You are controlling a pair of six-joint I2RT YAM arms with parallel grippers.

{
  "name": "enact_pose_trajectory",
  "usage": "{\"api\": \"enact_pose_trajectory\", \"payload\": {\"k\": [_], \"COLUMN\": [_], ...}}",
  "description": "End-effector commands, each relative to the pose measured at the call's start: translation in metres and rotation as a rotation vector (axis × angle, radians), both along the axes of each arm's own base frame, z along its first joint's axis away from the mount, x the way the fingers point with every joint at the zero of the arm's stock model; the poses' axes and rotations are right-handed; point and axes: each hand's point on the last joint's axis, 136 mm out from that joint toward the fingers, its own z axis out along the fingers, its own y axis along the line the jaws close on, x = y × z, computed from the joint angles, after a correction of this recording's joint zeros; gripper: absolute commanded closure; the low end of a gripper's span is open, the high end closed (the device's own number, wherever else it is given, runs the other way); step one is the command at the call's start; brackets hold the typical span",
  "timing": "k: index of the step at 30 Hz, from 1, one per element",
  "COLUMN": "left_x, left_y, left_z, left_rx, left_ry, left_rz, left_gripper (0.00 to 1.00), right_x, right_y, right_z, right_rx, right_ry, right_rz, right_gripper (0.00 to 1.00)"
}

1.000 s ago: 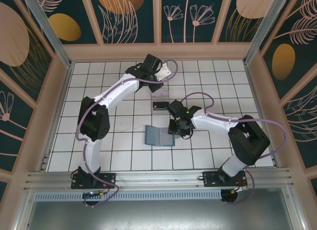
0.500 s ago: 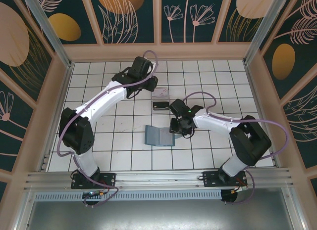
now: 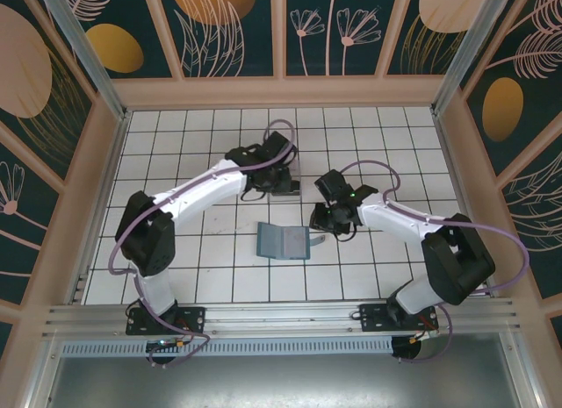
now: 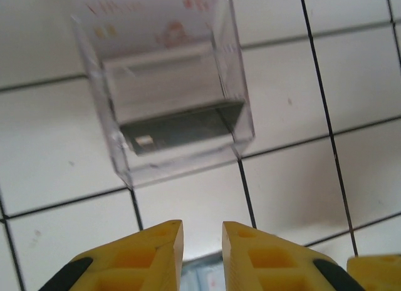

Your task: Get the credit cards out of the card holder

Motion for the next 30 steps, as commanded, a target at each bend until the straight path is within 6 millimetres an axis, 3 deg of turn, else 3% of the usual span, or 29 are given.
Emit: {"api": "enact_pose_trajectory", "payload": {"k": [1,10,16,24,30], "left_x": [-0.024,-0.062,-0.09,-0.11,-0.113], "left_y": [-0.002,-0.023,-0.03,-0.043,-0.037], "left_z": [-0.027,-0.053,-0.075,-0.094,-0.106], "left_rx": [0.049,0.073,0.114,0.153,0.2], "left_ry": [0.104,0.187,0.243,0.288,0.3], "left_rz": [0.045,0.059,0.063,0.058,0.071], "left_gripper": [0.74,0.68,0.68,0.67,0.63], "right_x": [0.002,0.011,0.014,0.012,0.009], "right_y": [-0.009,-0.042,-0.05,-0.05,-0.054], "right_z": [0.003,0.004,0.006,0.005,0.004], "right_rx": [0.014,0.027,0.057,0.086,0.1], "right_ry": [-0.024,-0.057,-0.076,-0.08,-0.083], "right_rz": [0.003,-0.033,-0.024,0.004,0.0], "right_gripper": [0.65,0.65,0.65,0.65,0.65]}}
